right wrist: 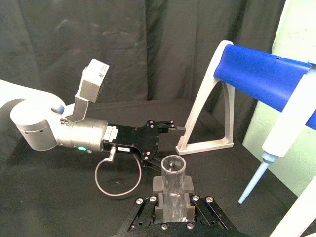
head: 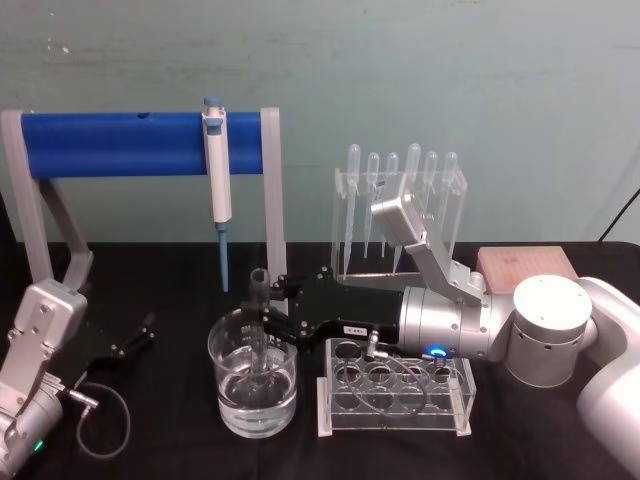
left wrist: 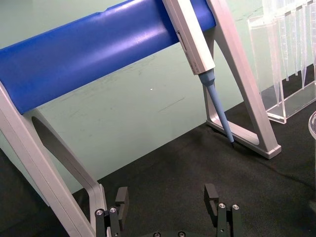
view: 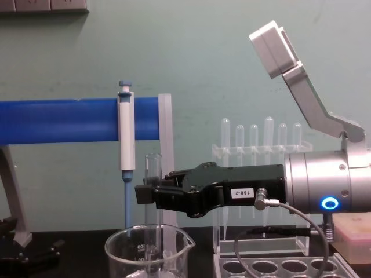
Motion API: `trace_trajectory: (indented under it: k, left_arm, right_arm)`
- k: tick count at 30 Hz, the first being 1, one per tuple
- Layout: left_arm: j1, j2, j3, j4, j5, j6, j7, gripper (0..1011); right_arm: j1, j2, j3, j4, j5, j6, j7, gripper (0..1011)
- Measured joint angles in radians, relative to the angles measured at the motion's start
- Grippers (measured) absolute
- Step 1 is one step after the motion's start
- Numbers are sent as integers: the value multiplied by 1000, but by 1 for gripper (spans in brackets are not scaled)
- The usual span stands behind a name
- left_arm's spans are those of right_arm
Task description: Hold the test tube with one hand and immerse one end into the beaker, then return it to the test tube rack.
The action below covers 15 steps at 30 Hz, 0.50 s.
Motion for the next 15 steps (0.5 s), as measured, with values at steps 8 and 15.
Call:
trace_trajectory:
  k: [8, 15]
  left_arm:
    - [0, 0, 0, 0, 0, 0, 0, 1000]
    - [0, 0, 0, 0, 0, 0, 0, 1000]
  right_arm:
    - [0, 0, 0, 0, 0, 0, 0, 224]
    - [0, 0, 0, 0, 0, 0, 0, 224]
